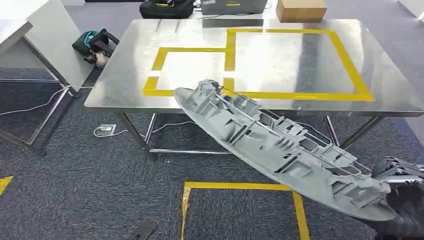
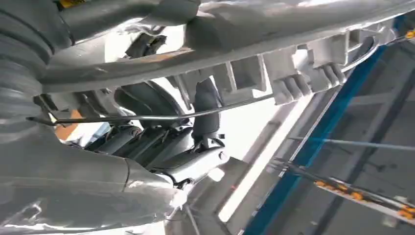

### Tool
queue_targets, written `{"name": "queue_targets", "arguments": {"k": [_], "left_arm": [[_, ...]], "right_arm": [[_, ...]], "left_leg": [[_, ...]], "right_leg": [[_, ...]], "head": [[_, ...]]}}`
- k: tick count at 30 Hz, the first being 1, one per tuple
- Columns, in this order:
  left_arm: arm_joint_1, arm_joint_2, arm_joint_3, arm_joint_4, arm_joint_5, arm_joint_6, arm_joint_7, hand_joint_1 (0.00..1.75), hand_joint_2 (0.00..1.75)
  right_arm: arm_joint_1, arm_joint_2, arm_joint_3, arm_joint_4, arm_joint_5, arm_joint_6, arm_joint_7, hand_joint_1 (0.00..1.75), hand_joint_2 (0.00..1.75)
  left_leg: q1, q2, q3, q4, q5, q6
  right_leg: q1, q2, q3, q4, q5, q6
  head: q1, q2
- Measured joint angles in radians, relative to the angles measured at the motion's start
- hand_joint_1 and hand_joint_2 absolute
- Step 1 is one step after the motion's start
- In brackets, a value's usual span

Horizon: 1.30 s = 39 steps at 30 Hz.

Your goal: Take the parts from the cabinet and place them on the table.

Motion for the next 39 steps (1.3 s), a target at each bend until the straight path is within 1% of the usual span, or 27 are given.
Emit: {"name": "queue_targets", "arguments": {"k": [2,3,5,6,7,8,10,11,12,13,15,17,18,21,22,23,25,26,27,28,29,32,34,36,37,38,39], "left_arm": [[-0.003,0.001,0.000,0.000,0.000,0.000,0.000,0.00,1.75],[-0.004,0.001,0.000,0.000,0.000,0.000,0.000,0.00,1.75],[-0.003,0.001,0.000,0.000,0.003,0.003,0.001,0.00,1.75],[-0.001,0.001,0.000,0.000,0.006,0.003,0.003,0.00,1.75],[0.001,0.001,0.000,0.000,0.009,0.003,0.002,0.00,1.75],[0.001,0.002,0.000,0.000,0.012,0.003,0.000,0.00,1.75],[0.000,0.002,0.000,0.000,0.018,0.002,-0.008,0.00,1.75],[0.000,0.005,0.000,0.000,0.024,0.002,-0.010,0.00,1.75],[0.000,0.009,0.001,0.000,0.029,-0.001,-0.011,0.00,1.75],[0.001,0.009,0.001,0.000,0.033,-0.003,-0.011,0.00,1.75],[0.002,0.008,0.001,0.000,0.033,-0.004,-0.014,0.00,1.75],[0.003,0.010,0.001,0.000,0.034,-0.004,-0.014,0.00,1.75],[0.002,0.010,0.002,0.000,0.034,-0.004,-0.014,0.00,1.75],[0.003,0.008,0.002,0.000,0.034,-0.005,-0.014,0.00,1.75],[0.006,0.008,0.002,0.000,0.035,-0.005,-0.015,0.00,1.75],[0.009,0.008,0.002,0.000,0.036,-0.002,-0.014,0.00,1.75],[0.011,0.008,0.002,0.000,0.041,0.000,-0.015,0.00,1.75],[0.011,0.010,0.002,0.000,0.041,0.000,-0.014,0.00,1.75],[0.010,0.013,0.002,0.000,0.042,0.001,-0.014,0.00,1.75],[0.008,0.014,0.002,0.000,0.045,0.001,-0.017,0.00,1.75],[0.010,0.014,0.003,0.000,0.053,0.001,-0.025,0.00,1.75],[0.008,0.016,0.009,0.000,0.069,0.002,-0.041,0.00,1.75],[0.005,0.015,0.011,0.000,0.072,0.001,-0.050,0.00,1.75],[0.008,0.013,0.015,0.000,0.077,0.002,-0.053,0.00,1.75],[0.010,0.013,0.017,0.000,0.082,0.002,-0.053,0.00,1.75],[0.012,0.011,0.020,0.000,0.087,0.002,-0.053,0.00,1.75],[0.014,0.010,0.024,0.000,0.088,0.000,-0.053,0.00,1.75]], "right_arm": [[-0.002,0.000,0.000,0.000,0.001,0.000,0.000,1.75,1.75],[-0.004,0.000,0.000,0.000,0.002,0.000,-0.001,1.75,1.75],[-0.006,0.000,0.000,0.000,0.012,0.000,0.000,1.75,1.75],[-0.005,0.000,0.000,0.001,0.015,0.001,0.000,1.75,1.75],[-0.005,0.000,0.000,0.002,0.015,0.000,0.001,1.75,1.75],[-0.006,0.000,0.000,0.003,0.015,0.000,0.001,1.75,1.75],[-0.011,0.000,0.000,0.005,0.012,0.002,0.002,1.75,1.75],[-0.015,0.000,-0.001,0.006,0.011,0.005,0.002,1.75,1.75],[-0.020,0.000,0.000,0.011,0.009,0.011,0.001,1.75,1.75],[-0.027,0.000,0.000,0.015,0.008,0.015,0.002,1.75,1.75],[-0.031,0.000,0.001,0.020,0.007,0.018,0.001,1.75,1.75],[-0.040,0.000,0.003,0.026,0.008,0.018,0.001,1.75,1.75],[-0.043,0.000,0.004,0.027,0.007,0.018,0.001,1.75,1.75],[-0.049,0.000,0.007,0.035,0.006,0.018,0.000,1.75,1.75],[-0.048,0.000,0.007,0.039,0.008,0.018,0.000,1.75,1.75],[-0.048,0.000,0.008,0.042,0.010,0.018,0.001,1.75,1.75],[-0.055,0.000,0.011,0.049,0.013,0.019,0.000,1.75,1.75],[-0.065,0.000,0.014,0.055,0.011,0.022,-0.003,1.75,1.75],[-0.076,0.000,0.016,0.065,0.007,0.026,-0.007,1.75,1.75],[-0.089,0.000,0.019,0.071,0.006,0.031,-0.008,1.75,1.75],[-0.097,0.000,0.021,0.075,0.006,0.033,-0.010,1.75,1.75],[-0.124,0.000,0.027,0.090,0.015,0.040,0.000,1.75,1.75],[-0.140,0.000,0.028,0.097,0.016,0.047,0.010,1.75,1.75],[-0.147,-0.006,0.029,0.103,0.019,0.054,0.023,1.75,1.75],[-0.148,-0.011,0.029,0.107,0.022,0.055,0.028,1.75,1.75],[-0.147,-0.015,0.028,0.111,0.026,0.055,0.034,1.75,1.75],[-0.147,-0.018,0.026,0.114,0.027,0.056,0.038,1.75,1.75]], "left_leg": [[0.001,0.005,-0.016,0.038,-0.006,-0.011],[0.003,0.006,-0.053,0.101,-0.020,-0.018],[0.005,0.006,-0.155,0.256,-0.080,-0.025],[0.005,0.006,-0.196,0.303,-0.101,-0.024],[0.005,0.006,-0.210,0.302,-0.094,-0.022],[0.004,0.006,-0.209,0.269,-0.063,-0.017],[-0.001,0.006,-0.166,0.125,0.055,-0.001],[-0.009,0.009,-0.140,0.047,0.116,0.014],[-0.022,0.009,-0.142,0.012,0.085,0.022],[-0.020,0.002,-0.133,0.009,0.072,0.021],[-0.017,0.001,-0.117,-0.018,0.074,0.023],[-0.007,0.005,-0.081,-0.024,0.103,0.031],[-0.007,0.006,-0.073,-0.024,0.099,0.036],[-0.006,0.005,-0.064,-0.024,0.086,0.040],[-0.005,0.004,-0.058,-0.024,0.079,0.038],[-0.003,0.002,-0.049,-0.023,0.072,0.035],[0.003,-0.001,-0.028,-0.021,0.057,0.025],[0.004,-0.001,-0.022,-0.020,0.048,0.017],[0.000,0.000,-0.019,-0.013,0.043,0.009],[-0.004,-0.001,-0.025,-0.015,0.040,0.005],[-0.004,0.000,-0.028,-0.015,0.039,0.004],[-0.002,0.003,-0.037,0.012,0.040,-0.010],[0.001,0.006,-0.114,0.140,0.005,-0.022],[0.003,0.006,-0.205,0.277,-0.058,-0.025],[0.003,0.006,-0.230,0.302,-0.067,-0.023],[0.002,0.006,-0.234,0.287,-0.048,-0.019],[0.001,0.006,-0.220,0.237,-0.005,-0.013]], "right_leg": [[-0.006,0.000,0.018,-0.005,-0.003,-0.007],[-0.007,-0.001,0.023,-0.006,-0.006,-0.013],[-0.006,-0.001,0.034,-0.009,-0.018,-0.018],[-0.006,-0.001,0.042,-0.009,-0.026,-0.018],[-0.006,0.000,0.052,-0.010,-0.033,-0.018],[-0.005,0.002,0.064,-0.010,-0.041,-0.018],[-0.003,0.002,0.090,-0.012,-0.058,-0.016],[-0.006,0.002,0.086,-0.016,-0.067,-0.013],[0.000,0.007,0.108,-0.013,-0.076,-0.004],[-0.001,0.007,0.103,-0.026,-0.088,0.000],[0.000,0.007,0.135,-0.026,-0.061,0.013],[0.003,0.001,0.142,-0.014,-0.096,0.021],[0.002,-0.002,0.123,0.030,-0.118,0.025],[0.002,-0.002,-0.024,0.248,-0.205,0.032],[0.002,-0.003,-0.050,0.259,-0.209,0.034],[0.001,-0.003,-0.053,0.228,-0.182,0.036],[-0.005,-0.003,-0.012,0.079,-0.057,0.044],[-0.013,-0.003,0.009,-0.002,0.014,0.055],[-0.007,-0.004,0.004,-0.012,-0.003,0.050],[-0.007,-0.001,0.008,-0.014,-0.014,0.020],[-0.007,0.000,0.011,-0.012,0.008,0.012],[-0.010,0.001,0.019,-0.012,0.004,-0.001],[-0.010,-0.001,0.025,-0.012,-0.004,-0.013],[-0.010,-0.001,0.034,-0.012,-0.016,-0.018],[-0.009,-0.001,0.041,-0.012,-0.022,-0.018],[-0.008,0.001,0.052,-0.013,-0.030,-0.018],[-0.006,0.002,0.064,-0.013,-0.039,-0.018]], "head": [[-0.004,0.000],[-0.007,0.000],[-0.006,0.000],[-0.007,0.000],[-0.008,0.000],[-0.007,0.000],[-0.007,0.000],[-0.007,0.000],[-0.008,0.000],[-0.007,0.000],[-0.007,0.000],[-0.003,0.000],[0.003,-0.001],[0.006,0.000],[0.007,0.000],[0.006,0.000],[0.007,0.000],[0.008,0.000],[0.009,0.000],[0.008,0.000],[0.008,0.000],[0.006,0.000],[0.005,0.000],[0.004,0.000],[0.005,0.000],[0.004,0.000],[0.005,0.000]]}}
